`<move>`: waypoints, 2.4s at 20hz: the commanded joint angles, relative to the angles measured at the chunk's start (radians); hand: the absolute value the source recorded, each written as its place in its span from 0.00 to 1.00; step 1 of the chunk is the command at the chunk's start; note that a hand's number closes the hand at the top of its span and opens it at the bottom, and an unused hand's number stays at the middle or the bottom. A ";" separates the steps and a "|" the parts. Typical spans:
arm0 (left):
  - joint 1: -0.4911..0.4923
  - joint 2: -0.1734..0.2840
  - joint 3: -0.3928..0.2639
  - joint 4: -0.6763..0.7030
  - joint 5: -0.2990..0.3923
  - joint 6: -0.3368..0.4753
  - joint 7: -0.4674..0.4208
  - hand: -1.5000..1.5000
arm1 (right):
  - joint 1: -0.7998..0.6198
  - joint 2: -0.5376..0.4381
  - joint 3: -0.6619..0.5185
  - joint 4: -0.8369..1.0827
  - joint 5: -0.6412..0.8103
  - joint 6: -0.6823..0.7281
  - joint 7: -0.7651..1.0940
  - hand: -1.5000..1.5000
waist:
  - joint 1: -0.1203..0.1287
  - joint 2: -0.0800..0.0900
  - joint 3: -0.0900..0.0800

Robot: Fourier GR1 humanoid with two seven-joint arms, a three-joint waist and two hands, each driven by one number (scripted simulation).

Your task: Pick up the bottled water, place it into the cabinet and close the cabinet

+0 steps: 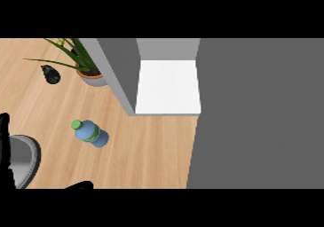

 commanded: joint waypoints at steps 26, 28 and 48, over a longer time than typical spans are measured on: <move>0.015 0.132 -0.036 -0.064 -0.096 0.096 0.198 0.00 | 0.058 -0.056 0.265 -0.170 0.183 -0.181 0.100 0.00 | -0.009 -0.002 0.000; 0.083 0.134 -0.043 -0.069 -0.046 0.090 0.159 0.00 | 0.060 -0.067 0.298 -0.223 0.205 -0.201 0.167 0.00 | -0.005 -0.003 -0.001; 0.073 0.080 0.142 0.396 0.187 0.038 -0.250 0.00 | 0.009 -0.125 0.392 -0.147 0.270 -0.324 0.114 0.00 | -0.011 -0.001 -0.002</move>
